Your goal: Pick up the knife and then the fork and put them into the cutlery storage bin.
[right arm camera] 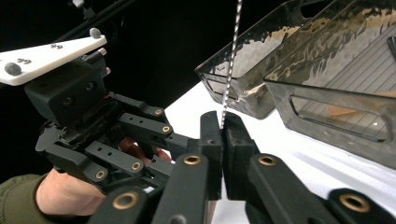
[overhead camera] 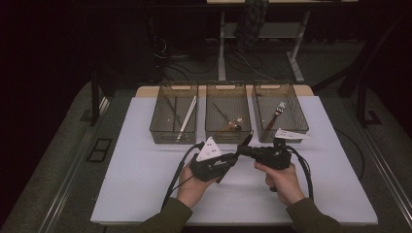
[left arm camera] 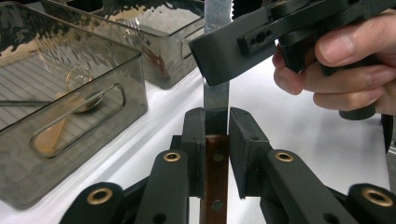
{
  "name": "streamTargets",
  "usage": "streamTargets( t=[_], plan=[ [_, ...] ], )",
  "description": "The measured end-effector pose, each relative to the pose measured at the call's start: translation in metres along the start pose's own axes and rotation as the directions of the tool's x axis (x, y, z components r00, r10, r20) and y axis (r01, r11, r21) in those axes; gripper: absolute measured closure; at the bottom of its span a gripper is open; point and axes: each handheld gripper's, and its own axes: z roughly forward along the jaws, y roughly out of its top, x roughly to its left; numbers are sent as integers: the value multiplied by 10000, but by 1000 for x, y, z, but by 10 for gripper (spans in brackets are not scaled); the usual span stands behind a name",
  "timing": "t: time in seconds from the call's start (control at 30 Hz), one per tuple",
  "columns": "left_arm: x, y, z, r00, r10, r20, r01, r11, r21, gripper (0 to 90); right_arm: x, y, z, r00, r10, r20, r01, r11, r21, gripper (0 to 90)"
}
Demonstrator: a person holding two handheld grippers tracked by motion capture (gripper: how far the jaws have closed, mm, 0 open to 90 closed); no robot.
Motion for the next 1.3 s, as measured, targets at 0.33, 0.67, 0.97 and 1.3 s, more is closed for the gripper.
streamTargets(
  t=[0.33,0.67,0.97,1.3],
  plan=[
    [18,-12,-30,9996,-235,160,237,9996,-136,537,0,30,-25,9865,-1091,1221,1065,9939,274,889],
    [44,-44,-75,9989,-468,5,468,9988,143,377,-15,82,-66,9376,-1736,3013,1647,9848,551,889],
    [53,-71,-88,9970,-737,225,718,9944,778,229,-27,135,-101,8614,-2317,4521,2185,9724,822,889],
    [51,-72,-86,9973,-714,161,698,9939,853,126,-68,163,-102,7289,-2896,6204,1710,9544,2446,890]
  ],
)
